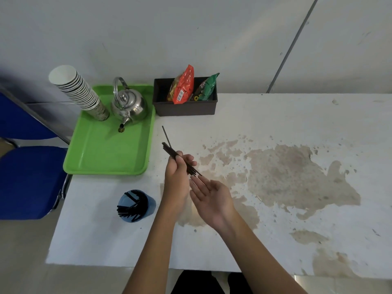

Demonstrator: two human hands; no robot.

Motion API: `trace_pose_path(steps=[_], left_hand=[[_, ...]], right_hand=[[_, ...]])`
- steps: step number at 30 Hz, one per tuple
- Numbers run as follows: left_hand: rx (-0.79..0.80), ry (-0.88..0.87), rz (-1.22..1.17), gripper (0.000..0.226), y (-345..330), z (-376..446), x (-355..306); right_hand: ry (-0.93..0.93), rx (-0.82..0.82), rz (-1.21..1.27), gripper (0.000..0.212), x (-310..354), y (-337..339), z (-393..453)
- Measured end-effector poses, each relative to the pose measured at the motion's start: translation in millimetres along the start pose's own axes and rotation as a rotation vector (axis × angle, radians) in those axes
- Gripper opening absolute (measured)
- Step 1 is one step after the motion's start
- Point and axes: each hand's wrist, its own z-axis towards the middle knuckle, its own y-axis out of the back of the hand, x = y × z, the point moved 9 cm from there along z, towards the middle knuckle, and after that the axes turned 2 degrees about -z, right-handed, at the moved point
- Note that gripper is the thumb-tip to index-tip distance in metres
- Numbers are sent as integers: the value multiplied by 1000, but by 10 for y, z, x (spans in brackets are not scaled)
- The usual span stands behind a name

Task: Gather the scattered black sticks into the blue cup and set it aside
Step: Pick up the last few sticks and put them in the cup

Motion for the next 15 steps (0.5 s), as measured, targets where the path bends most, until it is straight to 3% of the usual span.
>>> trace_pose_path(steps=[5, 10, 15], left_hand=[[13, 5, -241, 23, -67, -102, -151], [67, -6, -345, 26, -110, -176, -273], [164, 16, -282, 29, -103, -241, -337]], right_hand=[[-1, 142, 13, 45, 21, -399, -171], [9, 181, -32, 42, 52, -535, -272], [139, 158, -414, 39, 239, -600, -313]])
